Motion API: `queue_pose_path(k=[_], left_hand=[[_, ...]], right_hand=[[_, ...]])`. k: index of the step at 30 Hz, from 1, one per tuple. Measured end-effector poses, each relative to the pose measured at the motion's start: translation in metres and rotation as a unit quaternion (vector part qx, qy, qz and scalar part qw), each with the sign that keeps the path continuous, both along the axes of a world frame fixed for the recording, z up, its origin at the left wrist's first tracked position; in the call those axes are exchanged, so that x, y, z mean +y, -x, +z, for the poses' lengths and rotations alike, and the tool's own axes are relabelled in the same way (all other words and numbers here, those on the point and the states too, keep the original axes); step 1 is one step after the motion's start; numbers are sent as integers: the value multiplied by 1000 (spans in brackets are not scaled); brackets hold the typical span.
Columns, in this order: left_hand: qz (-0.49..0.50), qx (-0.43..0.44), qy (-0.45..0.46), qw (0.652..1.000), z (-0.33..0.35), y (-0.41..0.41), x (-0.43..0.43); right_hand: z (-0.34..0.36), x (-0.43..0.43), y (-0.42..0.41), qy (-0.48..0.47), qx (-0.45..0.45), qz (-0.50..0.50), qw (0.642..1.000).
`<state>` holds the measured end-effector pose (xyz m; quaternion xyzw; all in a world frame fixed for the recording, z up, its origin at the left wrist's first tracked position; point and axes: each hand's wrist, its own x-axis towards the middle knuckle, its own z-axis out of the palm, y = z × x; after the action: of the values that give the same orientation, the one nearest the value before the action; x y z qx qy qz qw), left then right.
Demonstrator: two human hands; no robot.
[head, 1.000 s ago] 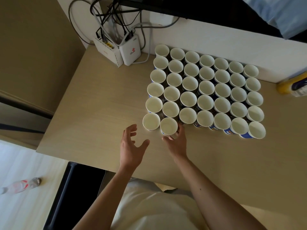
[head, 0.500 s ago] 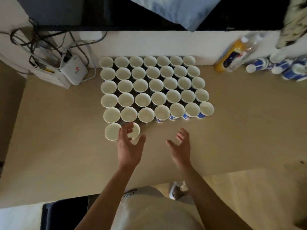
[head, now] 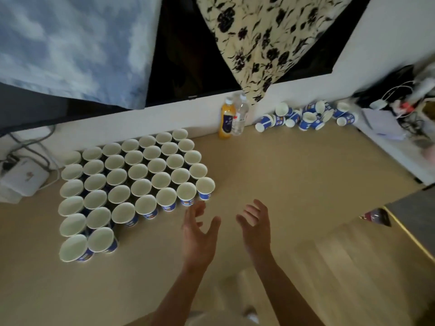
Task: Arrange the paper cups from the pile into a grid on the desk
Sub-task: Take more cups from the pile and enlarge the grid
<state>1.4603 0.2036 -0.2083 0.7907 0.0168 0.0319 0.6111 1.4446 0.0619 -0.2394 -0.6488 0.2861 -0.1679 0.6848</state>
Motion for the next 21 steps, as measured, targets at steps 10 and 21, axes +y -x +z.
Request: queue_pose_path(k=[10, 21], left_hand=[[-22, 6, 25, 999, 9, 37, -163], [-51, 13, 11, 999, -9, -18, -278]], right_hand=[[36, -158, 47, -74, -46, -19, 996], [12, -271, 26, -46, -11, -34, 998]])
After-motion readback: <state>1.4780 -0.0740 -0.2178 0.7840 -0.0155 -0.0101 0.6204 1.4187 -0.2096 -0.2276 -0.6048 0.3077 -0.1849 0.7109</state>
